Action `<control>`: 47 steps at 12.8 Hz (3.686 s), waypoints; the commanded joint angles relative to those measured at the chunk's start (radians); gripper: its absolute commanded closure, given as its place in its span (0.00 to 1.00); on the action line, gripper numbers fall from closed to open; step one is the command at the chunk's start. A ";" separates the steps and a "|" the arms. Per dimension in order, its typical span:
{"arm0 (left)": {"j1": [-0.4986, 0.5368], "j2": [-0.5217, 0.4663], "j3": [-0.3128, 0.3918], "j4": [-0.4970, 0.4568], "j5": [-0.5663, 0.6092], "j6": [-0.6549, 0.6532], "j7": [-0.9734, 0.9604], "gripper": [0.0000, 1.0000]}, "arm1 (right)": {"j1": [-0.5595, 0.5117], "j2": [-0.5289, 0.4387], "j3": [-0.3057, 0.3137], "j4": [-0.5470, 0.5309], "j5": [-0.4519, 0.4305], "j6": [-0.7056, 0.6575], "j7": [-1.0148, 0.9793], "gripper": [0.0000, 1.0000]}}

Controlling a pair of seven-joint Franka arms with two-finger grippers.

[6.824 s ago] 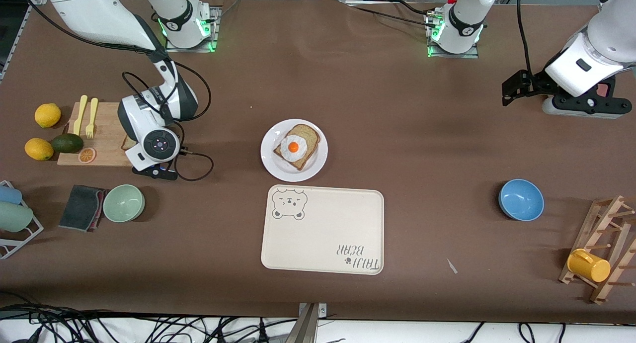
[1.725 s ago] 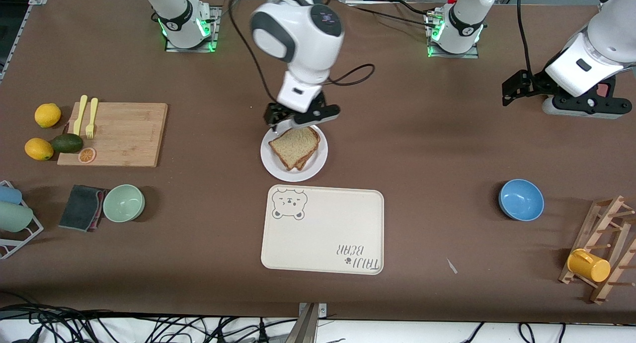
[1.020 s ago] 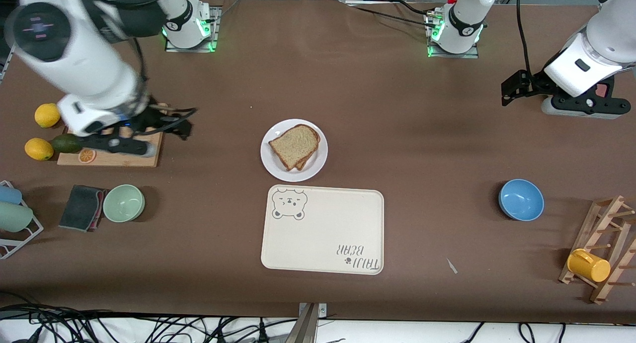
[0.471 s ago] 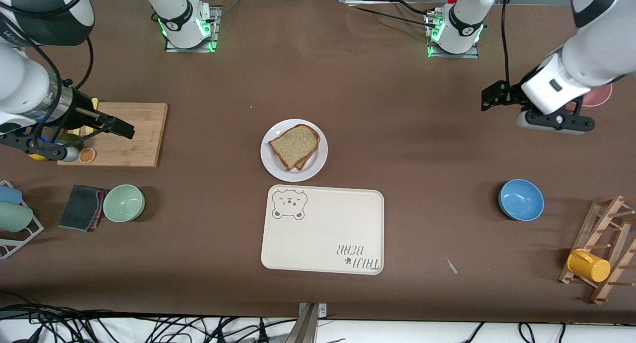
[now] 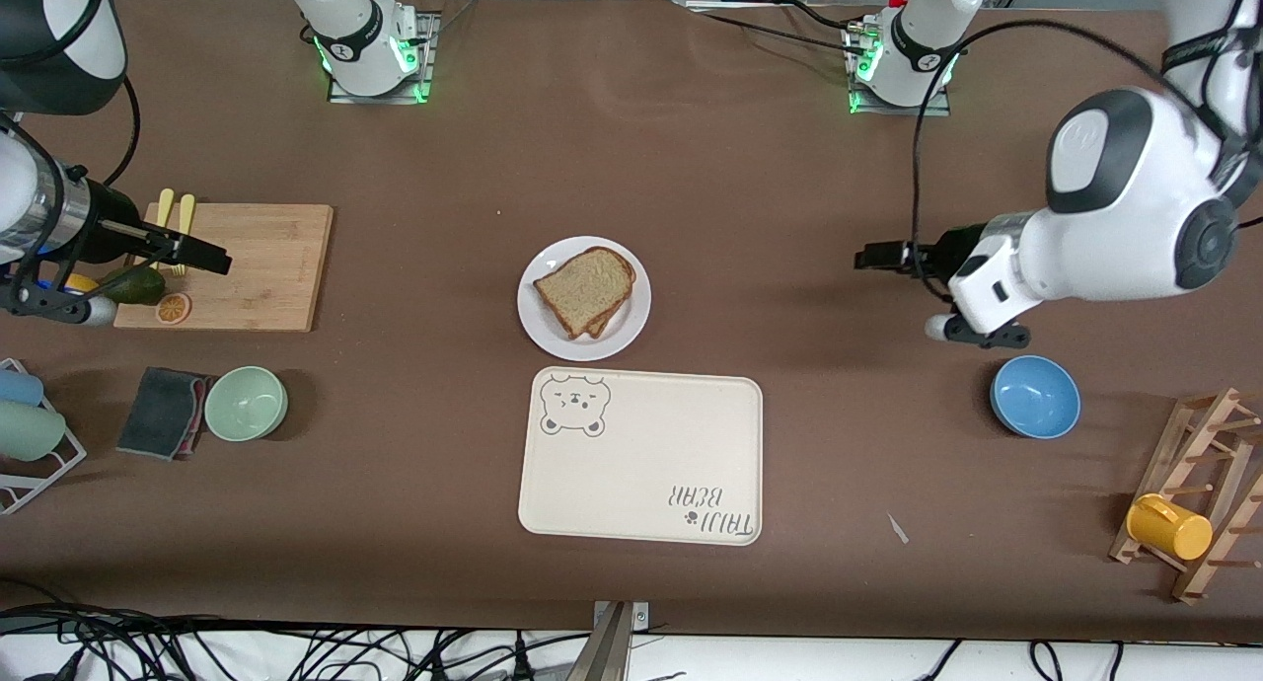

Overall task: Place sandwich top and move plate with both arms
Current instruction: 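Reach the left gripper toward the rim of the white plate, then close the left gripper on the plate rim, then slide the plate with the left gripper onto the bear tray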

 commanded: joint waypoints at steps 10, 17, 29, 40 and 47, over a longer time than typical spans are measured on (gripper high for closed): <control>-0.206 0.284 -0.004 -0.052 -0.491 0.389 0.409 0.07 | -0.022 -0.143 0.011 -0.165 0.013 0.134 -0.044 0.00; -0.289 0.373 -0.010 -0.115 -0.832 0.526 0.710 0.24 | -0.091 -0.177 0.137 -0.250 0.006 0.163 -0.057 0.00; -0.352 0.459 -0.010 -0.091 -1.000 0.595 0.940 0.46 | -0.101 -0.120 0.126 -0.169 -0.014 0.200 -0.143 0.00; -0.386 0.505 -0.007 -0.071 -1.054 0.621 1.006 0.67 | -0.101 -0.137 0.111 -0.045 -0.017 0.082 -0.152 0.00; -0.395 0.520 -0.007 -0.035 -1.055 0.656 1.014 0.91 | -0.102 -0.132 0.090 -0.035 0.063 0.081 -0.172 0.00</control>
